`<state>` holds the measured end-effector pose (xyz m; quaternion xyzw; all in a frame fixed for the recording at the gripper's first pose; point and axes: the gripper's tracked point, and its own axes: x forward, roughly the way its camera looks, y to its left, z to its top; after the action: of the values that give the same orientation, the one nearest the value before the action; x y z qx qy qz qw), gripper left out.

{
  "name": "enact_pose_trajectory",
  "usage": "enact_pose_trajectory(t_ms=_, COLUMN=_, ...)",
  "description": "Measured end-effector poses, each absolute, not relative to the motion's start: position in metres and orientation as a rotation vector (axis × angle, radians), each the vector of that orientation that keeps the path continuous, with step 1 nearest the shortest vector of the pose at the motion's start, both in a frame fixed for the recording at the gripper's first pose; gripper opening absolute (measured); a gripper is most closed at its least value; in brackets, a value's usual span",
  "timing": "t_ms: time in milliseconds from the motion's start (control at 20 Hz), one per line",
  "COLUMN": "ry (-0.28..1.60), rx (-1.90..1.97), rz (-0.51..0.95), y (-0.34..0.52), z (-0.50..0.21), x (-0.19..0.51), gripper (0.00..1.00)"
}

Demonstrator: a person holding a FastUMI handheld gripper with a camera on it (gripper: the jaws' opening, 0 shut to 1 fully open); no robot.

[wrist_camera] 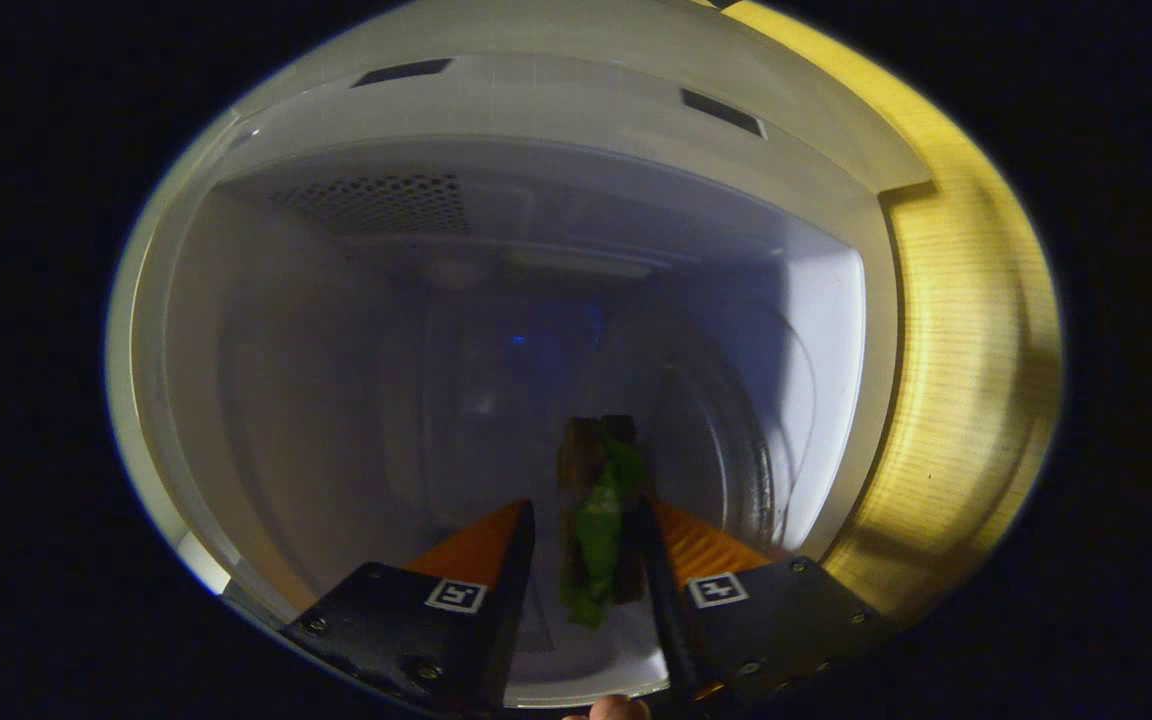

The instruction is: Open the microwave, put the food inside, and close the microwave door.

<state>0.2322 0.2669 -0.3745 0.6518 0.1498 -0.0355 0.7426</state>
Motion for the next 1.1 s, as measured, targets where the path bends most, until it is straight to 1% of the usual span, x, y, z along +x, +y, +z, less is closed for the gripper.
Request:
enact_pose_trajectory(t_ms=100, ry=0.353, rx=1.398, rz=-0.073, y=0.268, z=-0.374, x=0.223, gripper=0.72)
enact_pose_trajectory(t_ms=300, ry=0.363, rx=1.376, rz=-0.078, y=0.250, z=-0.372, x=0.195, gripper=0.72)
enact_pose_trajectory(t_ms=450, ry=0.386, rx=1.297, rz=-0.009, y=0.244, z=-0.360, x=0.167, gripper=0.72)
enact_pose_trajectory(t_ms=600, ry=0.434, rx=1.160, rz=0.093, y=0.246, z=-0.348, x=0.132, gripper=0.72)
enact_pose_trajectory(t_ms=750, ry=0.440, rx=1.001, rz=0.144, y=0.235, z=-0.334, x=0.095, gripper=0.72)
enact_pose_trajectory(t_ms=950, ry=0.448, rx=0.839, rz=0.248, y=0.233, z=-0.298, x=0.029, gripper=0.72)
enact_pose_trajectory(t_ms=1100, ry=0.414, rx=0.718, rz=0.317, y=0.234, z=-0.265, x=-0.015, gripper=0.72)
